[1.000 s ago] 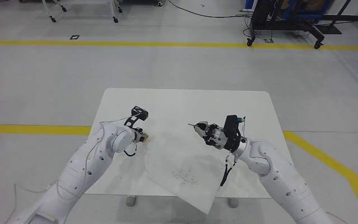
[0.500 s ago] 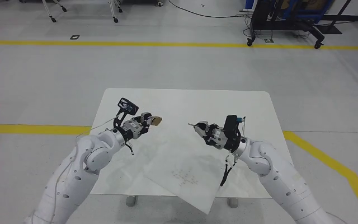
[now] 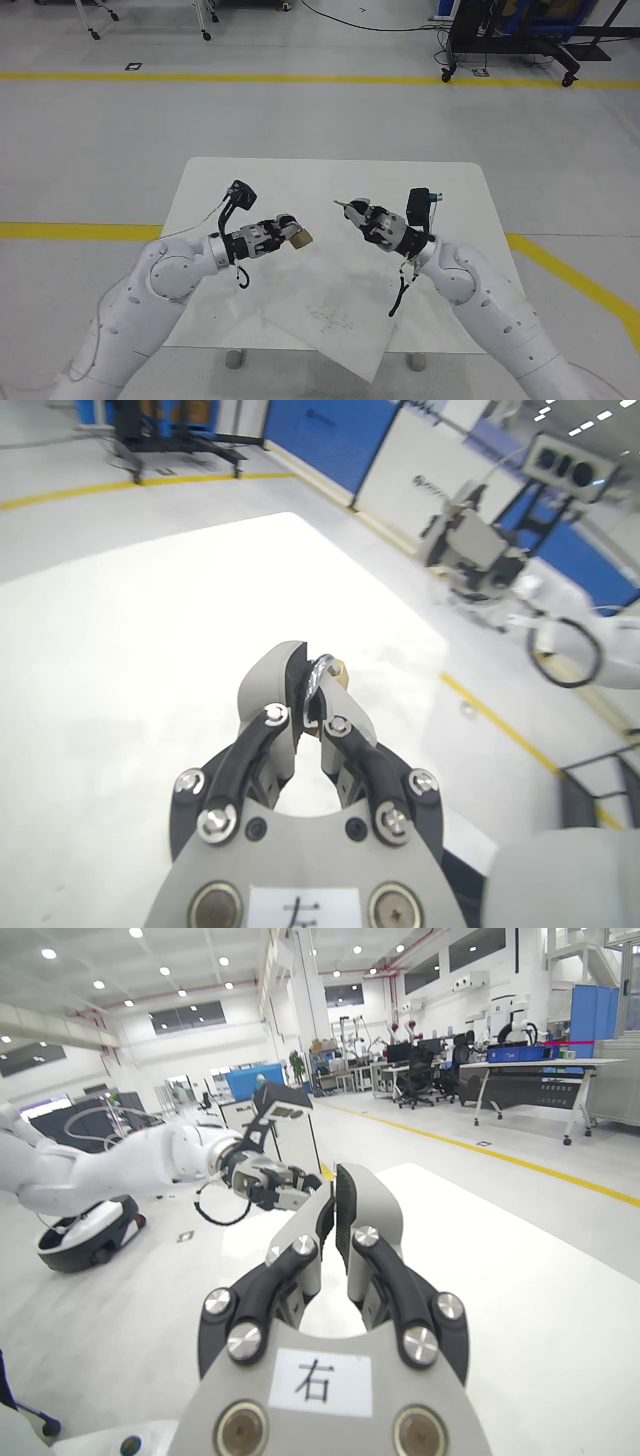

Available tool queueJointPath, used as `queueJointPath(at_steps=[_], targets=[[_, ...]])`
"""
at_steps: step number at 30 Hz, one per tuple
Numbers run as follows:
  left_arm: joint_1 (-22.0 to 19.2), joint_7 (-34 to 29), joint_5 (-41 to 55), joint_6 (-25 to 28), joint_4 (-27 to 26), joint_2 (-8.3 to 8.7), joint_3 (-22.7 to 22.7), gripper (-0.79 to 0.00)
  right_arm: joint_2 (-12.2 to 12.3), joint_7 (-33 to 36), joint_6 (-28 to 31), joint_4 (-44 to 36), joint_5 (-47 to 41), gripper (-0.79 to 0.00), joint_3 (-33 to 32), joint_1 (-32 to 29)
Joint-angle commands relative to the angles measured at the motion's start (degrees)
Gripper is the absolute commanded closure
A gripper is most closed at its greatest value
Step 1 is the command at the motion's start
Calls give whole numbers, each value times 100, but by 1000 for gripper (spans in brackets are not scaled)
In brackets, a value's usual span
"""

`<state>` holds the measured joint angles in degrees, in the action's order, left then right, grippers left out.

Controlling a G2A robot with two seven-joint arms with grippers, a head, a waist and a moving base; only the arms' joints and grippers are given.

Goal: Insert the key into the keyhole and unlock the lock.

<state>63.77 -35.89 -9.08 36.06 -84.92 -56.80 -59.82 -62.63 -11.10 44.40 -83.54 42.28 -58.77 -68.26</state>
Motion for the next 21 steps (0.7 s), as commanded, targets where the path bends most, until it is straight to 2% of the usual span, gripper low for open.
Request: queueJointPath(at_steps=[1, 6, 7, 9, 10, 18, 19, 21], targets=[[-356, -858, 1711, -67, 475, -69, 225, 0, -83, -186, 48, 233, -125, 0, 161, 211], [-1128, -2734, 4031, -729, 1452, -301, 777, 0, -226, -548, -61, 518, -57, 0, 367, 424], [-1282, -3056, 4406, -727, 1650, -350, 828, 0, -247, -639, -127, 521, -46, 0, 378, 427], [-1616, -3501, 4324, -561, 2012, -421, 965, 0, -268, -738, -123, 506, -82, 0, 391, 416], [-1710, -3447, 4102, -472, 2117, -436, 993, 0, -268, -738, -123, 506, -82, 0, 391, 416], [-1710, -3447, 4102, -472, 2117, -436, 993, 0, -268, -738, -123, 506, -82, 0, 391, 416], [-1665, -3362, 4155, -582, 2095, -443, 1004, 0, -268, -727, -160, 501, -72, 0, 388, 406], [-1596, -3234, 4717, -1342, 2060, -486, 1024, 0, -262, -637, -446, 365, 143, 0, 342, 309]])
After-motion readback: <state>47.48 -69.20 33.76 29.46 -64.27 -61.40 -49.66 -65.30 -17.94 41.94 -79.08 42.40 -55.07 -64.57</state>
